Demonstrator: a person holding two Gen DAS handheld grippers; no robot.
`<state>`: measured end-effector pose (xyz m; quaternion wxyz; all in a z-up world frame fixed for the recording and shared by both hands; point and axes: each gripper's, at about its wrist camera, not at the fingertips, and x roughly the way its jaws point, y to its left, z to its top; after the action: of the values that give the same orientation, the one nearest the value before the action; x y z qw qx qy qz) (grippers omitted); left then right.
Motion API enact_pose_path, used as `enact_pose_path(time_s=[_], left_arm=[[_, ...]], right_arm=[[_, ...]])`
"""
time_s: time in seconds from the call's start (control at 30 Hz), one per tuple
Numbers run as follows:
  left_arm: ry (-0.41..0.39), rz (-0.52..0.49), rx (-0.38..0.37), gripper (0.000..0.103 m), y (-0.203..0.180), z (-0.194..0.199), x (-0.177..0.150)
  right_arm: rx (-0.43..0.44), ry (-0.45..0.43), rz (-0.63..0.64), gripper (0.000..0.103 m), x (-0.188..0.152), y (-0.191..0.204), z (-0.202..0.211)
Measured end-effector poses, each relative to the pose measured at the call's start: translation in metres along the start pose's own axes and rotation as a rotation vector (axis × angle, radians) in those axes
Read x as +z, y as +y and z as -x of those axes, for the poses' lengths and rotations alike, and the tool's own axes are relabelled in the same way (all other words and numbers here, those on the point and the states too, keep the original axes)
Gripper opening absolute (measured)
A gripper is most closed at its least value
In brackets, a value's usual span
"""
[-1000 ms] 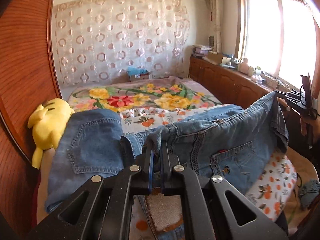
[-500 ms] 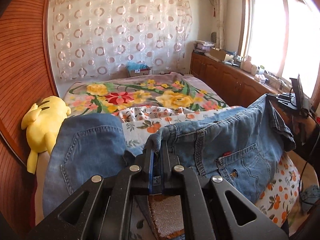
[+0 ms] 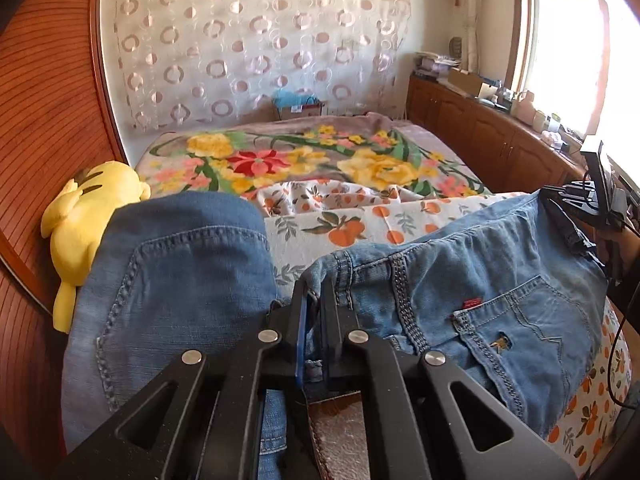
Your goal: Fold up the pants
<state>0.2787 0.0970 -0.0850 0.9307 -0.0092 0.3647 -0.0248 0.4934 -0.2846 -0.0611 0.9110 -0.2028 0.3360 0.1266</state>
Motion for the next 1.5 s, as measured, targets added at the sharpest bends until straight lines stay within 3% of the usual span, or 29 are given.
enact_pose_path(time_s=[0.13, 0.23, 0.33, 0.37, 0.4, 0.6, 0.77, 0.9, 1.33, 1.5], left_arm=[[0.007, 0.005, 0.010, 0.008, 0.001, -0.001, 0.001], [-0.004, 0.017, 0.015, 0.015, 0.004, 0.005, 0.002], [-0.030, 0.011, 0.000, 0.036, -0.001, 0.015, 0.005], [-0.042, 0.004, -0.002, 0.047, -0.004, 0.018, 0.007], [-0.054, -0.001, -0.006, 0.050, -0.008, 0.020, 0.008], [-0.096, -0.029, -0.076, 0.058, -0.038, 0.021, 0.021], [-0.105, -0.047, -0.132, 0.059, -0.065, 0.001, 0.034], [-0.109, -0.092, -0.108, 0.078, -0.081, -0.012, 0.041], [-0.048, -0.123, -0.139, 0.080, -0.106, -0.052, 0.024], [-0.040, -0.103, -0.156, 0.080, -0.104, -0.055, 0.022]], right_arm=[[0.035, 0.024, -0.052, 0.002, 0.007, -0.010, -0.010], [0.068, 0.012, -0.106, 0.005, 0.009, -0.019, -0.006], [0.079, -0.011, -0.146, 0.019, 0.011, -0.029, 0.007], [0.082, -0.016, -0.155, 0.021, 0.010, -0.032, 0.011], [0.080, -0.022, -0.159, 0.022, 0.008, -0.032, 0.015], [0.095, -0.036, -0.193, 0.029, -0.019, -0.029, 0.045], [0.111, 0.007, -0.179, 0.032, -0.041, -0.018, 0.058], [0.116, 0.029, -0.178, 0.037, -0.051, -0.013, 0.064], [0.104, 0.036, -0.170, 0.042, -0.054, 0.000, 0.070], [0.044, 0.054, -0.140, 0.043, -0.056, 0.004, 0.066]])
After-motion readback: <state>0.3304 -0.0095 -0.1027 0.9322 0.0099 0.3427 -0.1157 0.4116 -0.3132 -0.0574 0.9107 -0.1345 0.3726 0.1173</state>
